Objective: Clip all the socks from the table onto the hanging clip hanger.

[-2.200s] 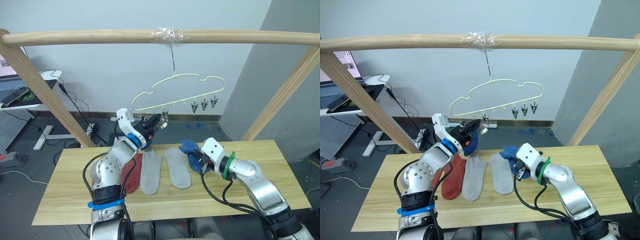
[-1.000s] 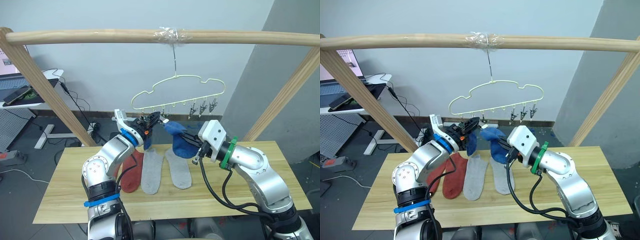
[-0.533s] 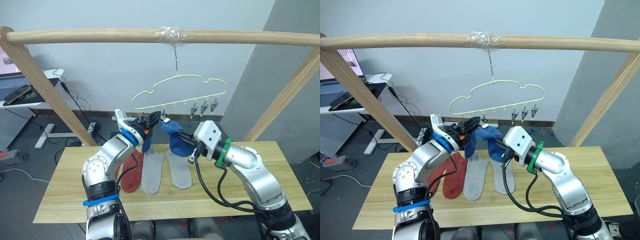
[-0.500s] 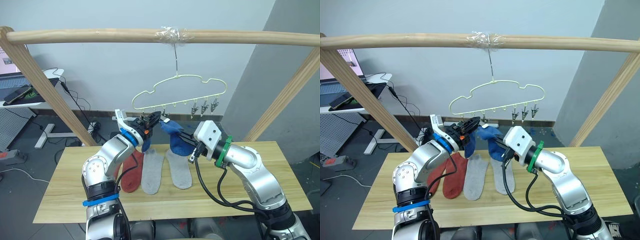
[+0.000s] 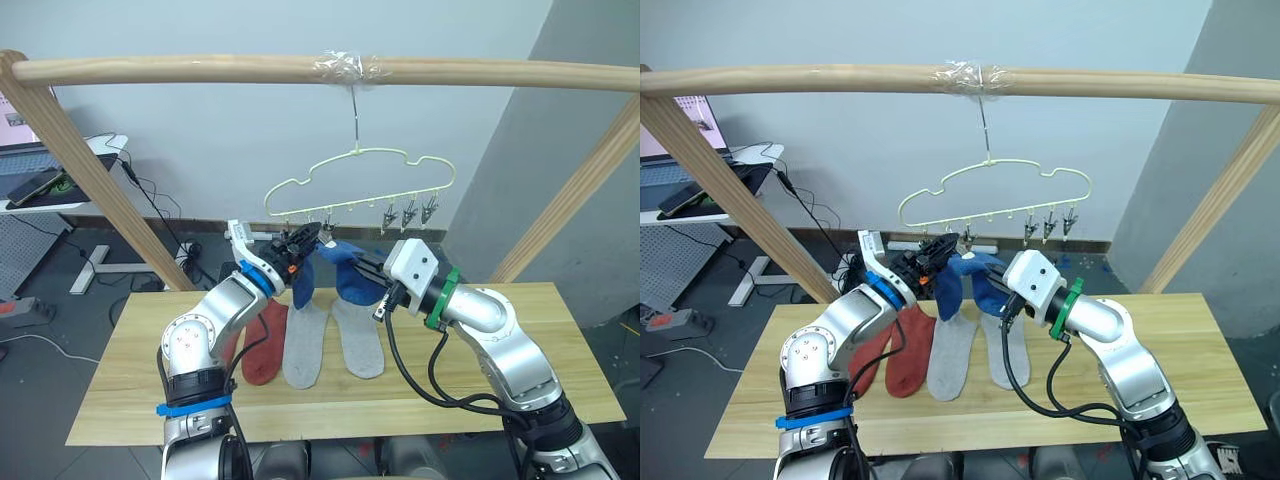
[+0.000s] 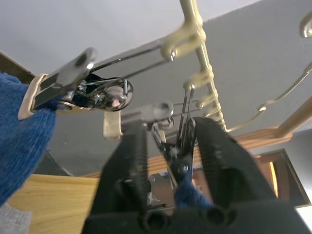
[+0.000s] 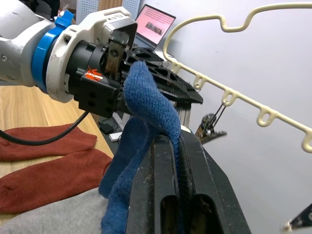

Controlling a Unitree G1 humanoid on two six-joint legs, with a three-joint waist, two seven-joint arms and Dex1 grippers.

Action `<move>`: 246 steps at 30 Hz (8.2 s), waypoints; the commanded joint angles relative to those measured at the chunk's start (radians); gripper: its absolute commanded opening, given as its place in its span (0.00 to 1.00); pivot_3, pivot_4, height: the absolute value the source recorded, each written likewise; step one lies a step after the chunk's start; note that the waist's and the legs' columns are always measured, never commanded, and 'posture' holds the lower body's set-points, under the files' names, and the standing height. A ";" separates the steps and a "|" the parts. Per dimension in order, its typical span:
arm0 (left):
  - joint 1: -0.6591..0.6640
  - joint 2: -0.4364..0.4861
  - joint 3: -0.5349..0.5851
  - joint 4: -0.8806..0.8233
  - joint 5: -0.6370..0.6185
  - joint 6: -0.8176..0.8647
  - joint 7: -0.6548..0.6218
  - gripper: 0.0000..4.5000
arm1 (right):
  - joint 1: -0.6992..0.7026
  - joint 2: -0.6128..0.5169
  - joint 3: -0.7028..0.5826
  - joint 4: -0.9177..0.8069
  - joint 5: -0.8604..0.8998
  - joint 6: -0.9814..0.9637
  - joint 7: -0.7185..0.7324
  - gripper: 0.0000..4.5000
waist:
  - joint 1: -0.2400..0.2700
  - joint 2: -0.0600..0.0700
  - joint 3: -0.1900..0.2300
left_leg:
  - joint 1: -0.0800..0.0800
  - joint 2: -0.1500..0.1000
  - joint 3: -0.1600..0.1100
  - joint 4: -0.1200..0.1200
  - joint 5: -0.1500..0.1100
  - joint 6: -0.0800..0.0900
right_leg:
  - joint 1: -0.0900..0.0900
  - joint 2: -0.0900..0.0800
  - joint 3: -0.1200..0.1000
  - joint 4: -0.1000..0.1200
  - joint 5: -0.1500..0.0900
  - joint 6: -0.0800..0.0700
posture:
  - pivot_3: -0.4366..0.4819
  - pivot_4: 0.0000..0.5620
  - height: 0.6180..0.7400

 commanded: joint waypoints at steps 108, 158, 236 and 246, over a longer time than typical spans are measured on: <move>-0.145 -0.112 -0.372 0.297 1.344 -0.894 -0.417 0.14 | 0.105 0.042 -0.266 -0.187 0.344 0.267 -0.201 1.00 | -0.025 0.001 0.001 | 0.002 0.000 0.002 -0.007 0.000 0.001 | -0.001 -0.001 0.000 0.001 -0.002 -0.001 | 0.35 0.21 1.00; 0.055 0.092 -0.250 -0.255 1.048 -0.269 -0.476 0.01 | -0.096 0.102 0.125 1.008 -0.196 -0.135 -0.007 0.01 | 0.001 0.001 -0.021 | 0.007 0.000 0.001 -0.006 0.002 -0.001 | 0.002 0.000 0.001 0.005 0.002 -0.006 | 0.51 0.13 1.00; 0.138 0.432 -0.189 -0.357 0.431 0.114 -0.332 0.99 | 0.012 0.119 0.009 0.198 0.039 0.061 -0.038 0.00 | 0.000 0.002 -0.020 | 0.003 0.001 0.002 -0.004 0.002 0.000 | 0.000 0.002 0.002 0.000 0.004 -0.002 | 0.51 0.14 1.00; 0.314 0.500 -0.183 -0.528 0.691 -0.211 -0.567 1.00 | 0.006 0.155 -0.057 0.341 0.060 0.047 -0.058 0.48 | 0.018 0.003 -0.020 | 0.003 0.002 0.002 -0.009 0.002 -0.001 | -0.002 0.001 0.002 0.000 0.001 -0.007 | 0.57 0.09 1.00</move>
